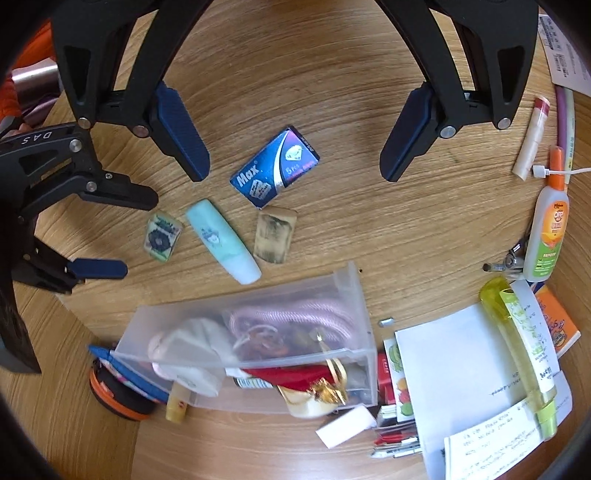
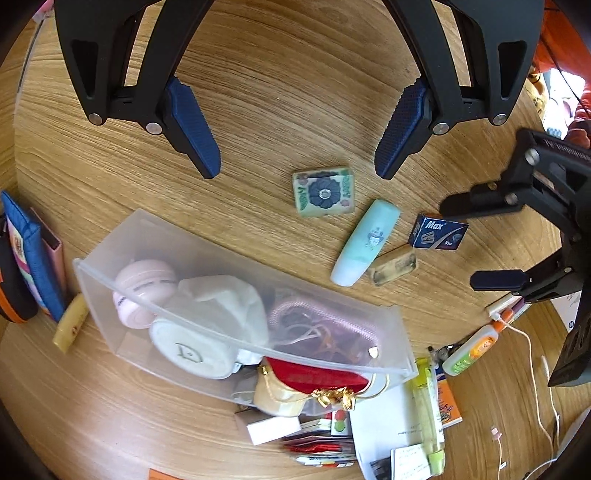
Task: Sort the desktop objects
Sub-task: 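Grasp the blue Max card box with the left gripper while the right grasps the green patterned card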
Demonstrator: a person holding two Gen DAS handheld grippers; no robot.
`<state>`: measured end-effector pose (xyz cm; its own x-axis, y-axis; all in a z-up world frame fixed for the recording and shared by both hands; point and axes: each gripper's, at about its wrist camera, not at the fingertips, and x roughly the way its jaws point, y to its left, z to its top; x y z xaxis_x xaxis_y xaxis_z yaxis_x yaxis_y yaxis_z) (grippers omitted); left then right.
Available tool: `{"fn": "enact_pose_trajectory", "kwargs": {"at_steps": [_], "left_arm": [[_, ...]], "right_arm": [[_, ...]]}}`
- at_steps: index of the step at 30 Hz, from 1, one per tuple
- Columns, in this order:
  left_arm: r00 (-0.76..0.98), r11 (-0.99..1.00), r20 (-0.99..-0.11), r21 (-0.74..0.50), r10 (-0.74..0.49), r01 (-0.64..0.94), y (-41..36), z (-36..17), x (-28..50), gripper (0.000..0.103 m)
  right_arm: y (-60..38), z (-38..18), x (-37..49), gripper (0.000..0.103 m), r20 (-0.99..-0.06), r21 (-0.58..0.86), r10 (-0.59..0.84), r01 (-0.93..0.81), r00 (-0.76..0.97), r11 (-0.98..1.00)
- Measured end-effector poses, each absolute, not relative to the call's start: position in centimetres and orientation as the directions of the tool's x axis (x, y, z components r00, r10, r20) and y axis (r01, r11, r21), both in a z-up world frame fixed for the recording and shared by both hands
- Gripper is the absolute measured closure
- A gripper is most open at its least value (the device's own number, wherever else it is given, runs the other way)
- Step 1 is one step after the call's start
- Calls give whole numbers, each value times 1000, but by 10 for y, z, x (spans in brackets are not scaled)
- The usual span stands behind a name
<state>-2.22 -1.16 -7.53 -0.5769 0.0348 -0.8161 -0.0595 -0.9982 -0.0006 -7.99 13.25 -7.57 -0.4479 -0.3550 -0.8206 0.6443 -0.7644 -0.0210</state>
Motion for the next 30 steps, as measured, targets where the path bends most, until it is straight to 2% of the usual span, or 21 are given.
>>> {"fn": "enact_pose_trajectory", "kwargs": {"at_steps": [4,5,6,7,9,13,16,18,19,21,23,30], "left_arm": [[-582,-996,-813,30,25,-84,-6,-75,-22,13],[-574,-996,-819,29,25,-86,-6,-77,-23,18],[-563,-996,-826,30,23,-84,-6,-79,-25,29],[-546,-997,-837,31,16,-77,-6,-82,-28,30],[-542,-997,-840,7,35,-74,-10,-82,-31,32],[-544,-997,-838,-1,44,-78,-11,-83,-30,37],[-552,-996,-833,2,47,-87,-10,-83,-26,46],[-559,-996,-828,6,47,-93,-9,-82,-22,59],[-561,-996,-826,7,46,-92,-9,-82,-21,60],[-563,-996,-825,9,45,-92,-11,-79,-22,66],[-566,-996,-824,14,37,-85,-13,-78,-21,71],[-571,-999,-820,-6,29,-43,-17,-75,-19,75]], "right_arm": [[129,-77,-84,20,-823,11,-383,661,-420,-751],[128,-77,-86,22,-826,21,-386,662,-411,-750],[128,-78,-88,22,-827,27,-388,661,-407,-750],[127,-79,-88,22,-825,27,-390,662,-408,-749],[127,-79,-88,33,-821,18,-393,669,-414,-743],[125,-79,-88,38,-819,13,-399,683,-412,-731],[123,-82,-89,44,-826,8,-392,686,-406,-728],[121,-82,-89,52,-823,-6,-388,688,-416,-726],[120,-81,-89,54,-822,-5,-390,690,-415,-723],[119,-81,-89,67,-819,-5,-396,694,-415,-719],[118,-80,-89,72,-819,-9,-393,695,-418,-719],[128,-73,-89,72,-802,18,-417,680,-428,-733]]}}
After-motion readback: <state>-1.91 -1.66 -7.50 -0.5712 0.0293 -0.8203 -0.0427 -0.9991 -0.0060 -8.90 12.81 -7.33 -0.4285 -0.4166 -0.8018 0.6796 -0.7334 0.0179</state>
